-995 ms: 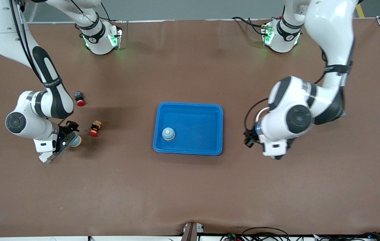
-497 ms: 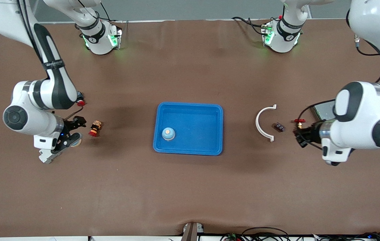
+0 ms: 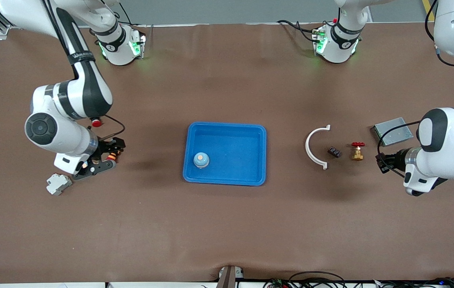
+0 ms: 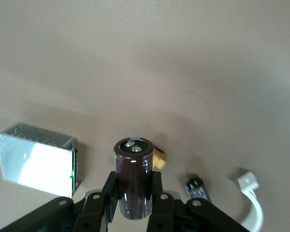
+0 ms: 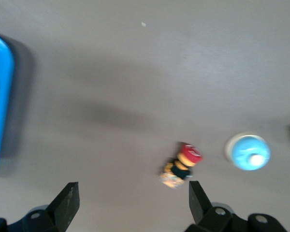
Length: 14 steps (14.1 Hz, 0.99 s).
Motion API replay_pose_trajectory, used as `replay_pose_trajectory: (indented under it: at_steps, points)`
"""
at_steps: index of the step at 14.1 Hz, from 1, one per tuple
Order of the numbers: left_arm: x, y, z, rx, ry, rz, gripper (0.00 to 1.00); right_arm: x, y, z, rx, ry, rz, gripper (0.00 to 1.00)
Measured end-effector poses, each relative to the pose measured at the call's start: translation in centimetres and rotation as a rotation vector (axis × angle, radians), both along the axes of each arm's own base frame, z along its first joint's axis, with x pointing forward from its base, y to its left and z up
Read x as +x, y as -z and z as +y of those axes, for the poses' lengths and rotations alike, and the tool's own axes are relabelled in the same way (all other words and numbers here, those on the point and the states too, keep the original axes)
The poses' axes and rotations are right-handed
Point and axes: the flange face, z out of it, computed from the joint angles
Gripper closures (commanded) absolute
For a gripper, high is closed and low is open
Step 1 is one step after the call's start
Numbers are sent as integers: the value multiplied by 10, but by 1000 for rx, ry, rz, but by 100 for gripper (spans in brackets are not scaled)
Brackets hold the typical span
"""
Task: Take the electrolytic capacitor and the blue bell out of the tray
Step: 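Place the capacitor by the brass valve while the right gripper reaches the tray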
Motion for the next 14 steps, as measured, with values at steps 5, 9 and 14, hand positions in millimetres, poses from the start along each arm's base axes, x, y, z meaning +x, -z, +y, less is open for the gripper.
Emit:
replay_pose_trajectory:
  at_steps: [5, 9, 14]
  points:
    - [4, 43, 27, -8, 70, -38, 72, -11, -12, 78, 10, 142, -26, 0]
    - [3, 59, 44, -28, 131, -67, 0, -4, -4, 115, 66, 266, -34, 0]
    - [6, 14, 44, -37, 161, -102, 0, 3, 32, 165, 80, 325, -74, 0]
